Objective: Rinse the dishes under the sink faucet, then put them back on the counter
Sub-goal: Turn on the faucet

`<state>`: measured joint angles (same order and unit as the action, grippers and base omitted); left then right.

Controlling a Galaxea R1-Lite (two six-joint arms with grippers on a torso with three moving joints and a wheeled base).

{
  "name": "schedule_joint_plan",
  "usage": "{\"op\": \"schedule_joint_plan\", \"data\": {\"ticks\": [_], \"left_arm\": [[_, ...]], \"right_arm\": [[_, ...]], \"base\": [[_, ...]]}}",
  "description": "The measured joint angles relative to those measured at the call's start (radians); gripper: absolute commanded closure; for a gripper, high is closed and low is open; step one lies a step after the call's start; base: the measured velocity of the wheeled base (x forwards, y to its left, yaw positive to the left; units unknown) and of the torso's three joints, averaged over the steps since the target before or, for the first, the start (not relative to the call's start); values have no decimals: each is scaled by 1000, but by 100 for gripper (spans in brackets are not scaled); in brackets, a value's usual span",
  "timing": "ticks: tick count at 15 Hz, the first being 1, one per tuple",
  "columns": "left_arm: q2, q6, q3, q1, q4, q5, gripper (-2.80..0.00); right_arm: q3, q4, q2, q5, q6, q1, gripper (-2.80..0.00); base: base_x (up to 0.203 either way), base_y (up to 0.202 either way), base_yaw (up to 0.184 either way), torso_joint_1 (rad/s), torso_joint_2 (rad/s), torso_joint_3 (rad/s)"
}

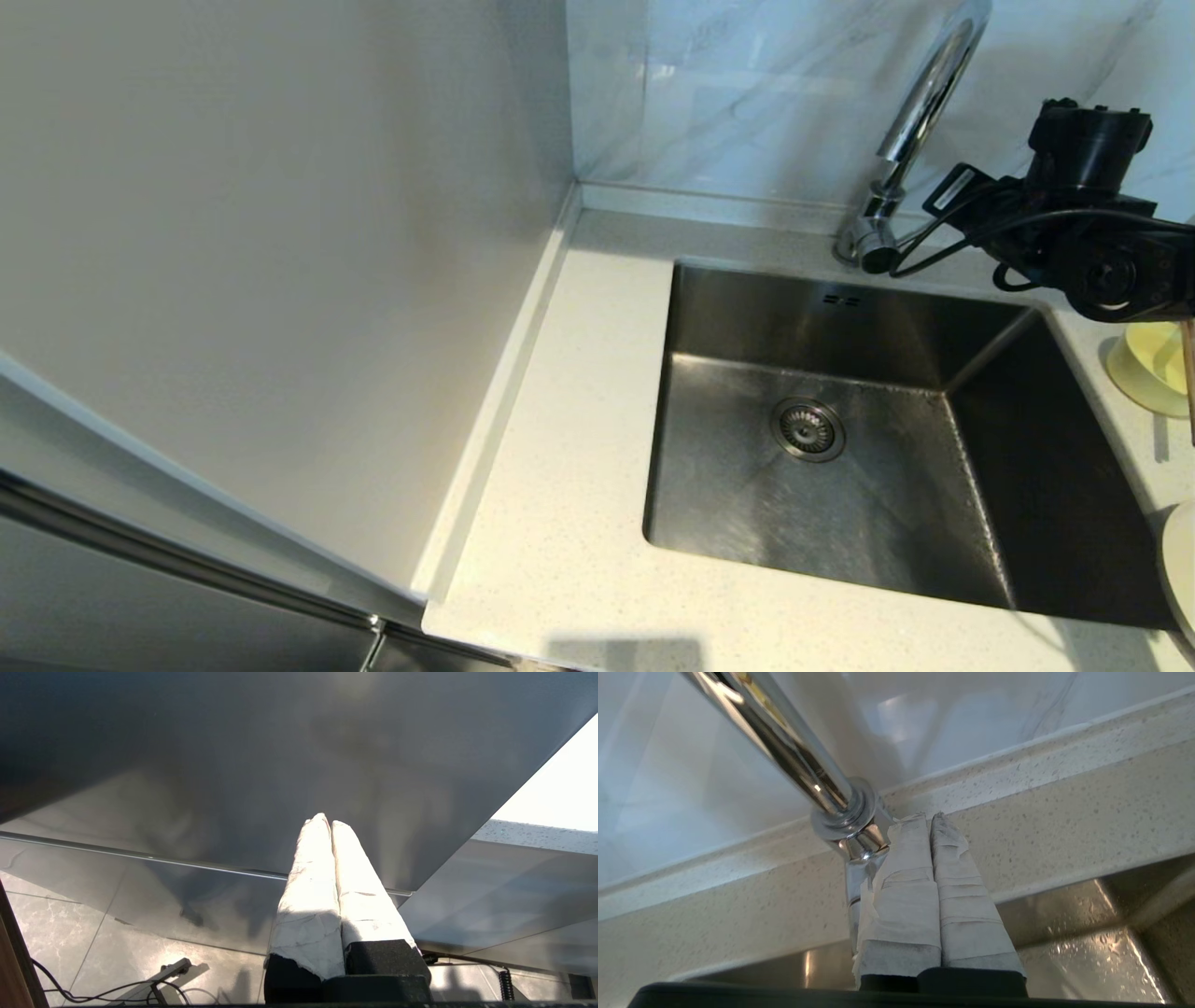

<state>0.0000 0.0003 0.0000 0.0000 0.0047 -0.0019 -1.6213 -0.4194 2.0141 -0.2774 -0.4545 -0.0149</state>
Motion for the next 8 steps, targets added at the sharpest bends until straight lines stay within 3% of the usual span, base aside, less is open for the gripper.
{"op": "schedule_joint_plan", "data": {"ticks": [5,8], "left_arm": [[0,0,0,0,0,1,0],[0,0,0,0,0,0,0]], "right_arm": [[34,3,9,0,7,6,0],[94,38,-28,62,10,7,0]], "base": [[0,0,0,0,0,0],[0,0,0,0,0,0]]}}
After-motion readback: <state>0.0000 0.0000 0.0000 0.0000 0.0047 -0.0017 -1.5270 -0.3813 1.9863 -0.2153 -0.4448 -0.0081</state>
